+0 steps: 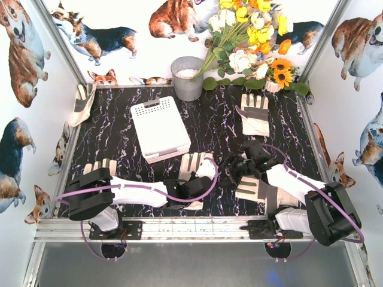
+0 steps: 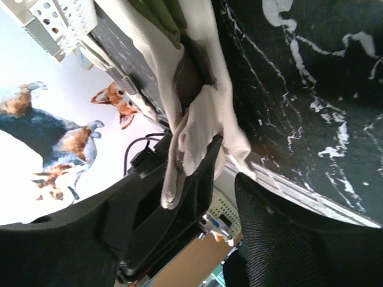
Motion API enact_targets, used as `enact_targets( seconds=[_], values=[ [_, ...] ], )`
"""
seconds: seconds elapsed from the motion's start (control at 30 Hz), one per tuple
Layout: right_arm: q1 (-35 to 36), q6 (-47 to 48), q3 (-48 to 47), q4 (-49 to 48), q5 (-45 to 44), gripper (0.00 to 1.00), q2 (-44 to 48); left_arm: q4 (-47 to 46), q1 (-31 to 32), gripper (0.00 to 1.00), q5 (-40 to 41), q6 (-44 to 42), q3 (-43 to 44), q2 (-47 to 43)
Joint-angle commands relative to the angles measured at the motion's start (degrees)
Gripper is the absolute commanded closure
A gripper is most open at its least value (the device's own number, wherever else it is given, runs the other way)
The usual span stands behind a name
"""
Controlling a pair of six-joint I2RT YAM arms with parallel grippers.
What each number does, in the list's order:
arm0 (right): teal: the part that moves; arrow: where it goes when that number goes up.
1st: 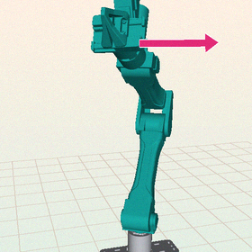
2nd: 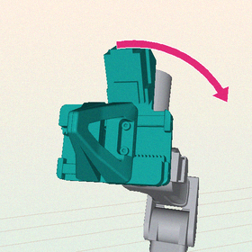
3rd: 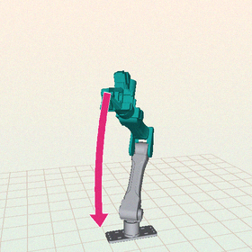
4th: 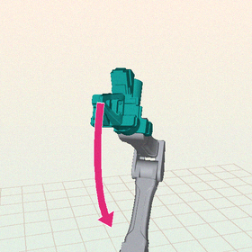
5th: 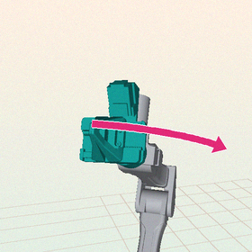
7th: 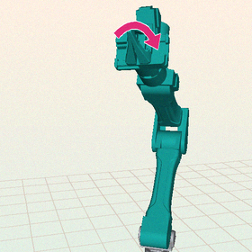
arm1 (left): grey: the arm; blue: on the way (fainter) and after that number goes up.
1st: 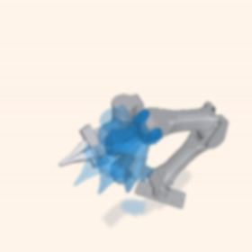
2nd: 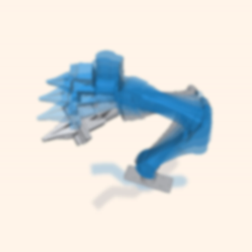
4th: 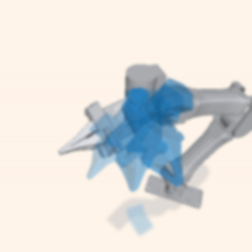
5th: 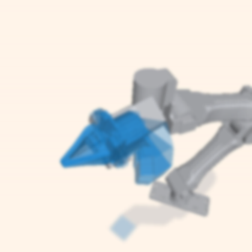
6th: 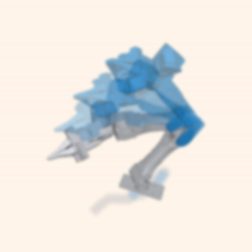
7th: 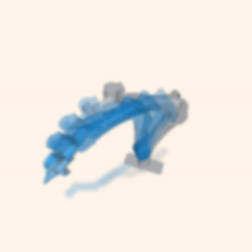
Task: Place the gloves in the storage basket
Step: Pick up the glove from the center of the board.
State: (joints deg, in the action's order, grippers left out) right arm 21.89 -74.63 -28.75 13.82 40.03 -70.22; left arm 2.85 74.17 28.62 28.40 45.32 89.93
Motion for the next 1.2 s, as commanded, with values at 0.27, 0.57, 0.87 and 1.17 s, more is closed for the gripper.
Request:
enact_targets(
  seconds=[0.27,0.57,0.87,1.17],
  values=[
    [0.5,5.3,-1.1,-10.8,-2.0,0.2,-4.5,-1.1,0.2,1.0,0.4,1.0,-1.6,-3.1],
    [6.2,4.0,-0.7,-21.7,-2.5,0.21,-15.2,-0.8,0.2,1.0,0.4,1.3,-1.6,-3.2],
    [8.7,1.5,0.4,-29.7,-0.9,0.3,-21.4,-0.6,0.3,1.0,0.5,1.3,-1.6,-3.6],
    [8.9,1.1,0.1,-30.4,0.4,0.67,-21.8,-0.4,0.2,1.0,-0.2,0.8,-1.1,-2.8]
  ],
)
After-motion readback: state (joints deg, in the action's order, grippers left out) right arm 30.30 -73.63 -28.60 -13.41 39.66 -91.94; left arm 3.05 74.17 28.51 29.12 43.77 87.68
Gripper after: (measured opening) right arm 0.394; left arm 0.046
